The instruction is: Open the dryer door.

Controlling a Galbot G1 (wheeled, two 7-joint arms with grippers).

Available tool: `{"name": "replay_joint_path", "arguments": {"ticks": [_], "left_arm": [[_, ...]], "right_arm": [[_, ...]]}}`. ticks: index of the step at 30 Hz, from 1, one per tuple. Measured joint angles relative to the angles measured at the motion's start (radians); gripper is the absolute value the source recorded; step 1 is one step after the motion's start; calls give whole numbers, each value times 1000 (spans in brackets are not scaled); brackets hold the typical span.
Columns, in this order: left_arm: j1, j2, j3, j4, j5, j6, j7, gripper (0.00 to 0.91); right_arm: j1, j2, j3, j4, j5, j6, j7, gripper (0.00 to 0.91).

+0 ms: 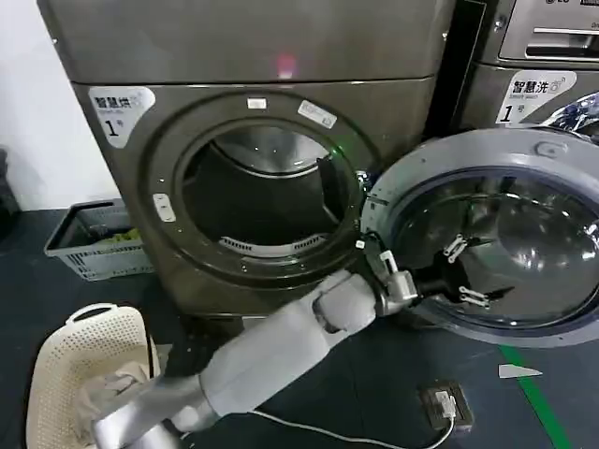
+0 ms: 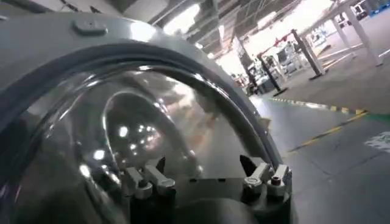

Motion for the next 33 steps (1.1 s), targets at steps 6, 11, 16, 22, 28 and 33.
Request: {"name": "replay_joint_path", "arguments": {"ticks": [6, 11, 16, 22, 28, 33], "left_arm": [[34, 89, -2, -97, -10, 16, 3, 907], [68, 246, -16, -214, 3, -6, 17, 907], [65, 432, -18, -306, 100, -69, 20, 907], [63, 680, -46, -322, 353, -247, 51, 907], [112, 911, -130, -321, 676, -504, 143, 907], [186, 1078, -239, -297, 865, -744, 276, 907]], "right_arm": [[11, 8, -25, 18, 1, 1, -1, 907], [14, 16, -43, 26, 11, 1, -1, 907], [13, 23, -48, 17, 49, 4, 1, 907], [1, 11, -64, -14, 89, 9, -7, 907], [5, -6, -83, -37, 114, 5, -10, 907], [16, -9, -105, -45, 145, 3, -14, 907]]}}
